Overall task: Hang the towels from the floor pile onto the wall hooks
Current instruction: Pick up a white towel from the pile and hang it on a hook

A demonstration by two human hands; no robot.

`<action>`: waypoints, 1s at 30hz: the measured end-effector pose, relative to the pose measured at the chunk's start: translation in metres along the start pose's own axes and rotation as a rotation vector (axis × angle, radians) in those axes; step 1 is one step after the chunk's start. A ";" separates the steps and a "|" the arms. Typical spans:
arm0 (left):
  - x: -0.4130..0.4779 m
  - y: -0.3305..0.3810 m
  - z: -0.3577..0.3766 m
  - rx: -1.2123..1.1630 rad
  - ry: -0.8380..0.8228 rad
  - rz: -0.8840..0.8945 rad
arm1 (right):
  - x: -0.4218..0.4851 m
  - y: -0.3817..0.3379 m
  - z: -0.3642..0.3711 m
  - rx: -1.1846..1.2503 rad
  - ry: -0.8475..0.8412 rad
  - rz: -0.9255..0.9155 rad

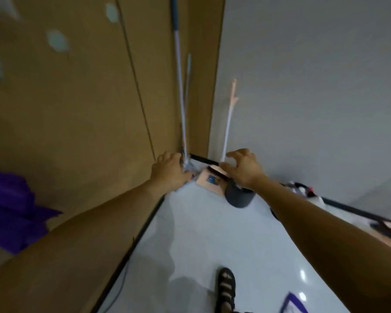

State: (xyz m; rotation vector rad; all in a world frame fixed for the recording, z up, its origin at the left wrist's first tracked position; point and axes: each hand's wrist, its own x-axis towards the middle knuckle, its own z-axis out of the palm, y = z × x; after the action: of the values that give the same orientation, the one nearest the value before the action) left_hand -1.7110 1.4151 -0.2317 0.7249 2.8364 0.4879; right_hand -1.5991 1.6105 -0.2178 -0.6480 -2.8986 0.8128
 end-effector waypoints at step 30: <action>-0.330 0.278 0.432 0.207 -0.919 0.319 | -0.504 0.441 0.106 0.260 -0.239 0.943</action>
State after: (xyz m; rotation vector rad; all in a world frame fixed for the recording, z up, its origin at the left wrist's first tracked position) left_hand -1.1987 1.5993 -0.5079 1.0899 1.9253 -0.1106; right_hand -0.9912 1.6918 -0.5070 -2.0387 -2.4800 1.3701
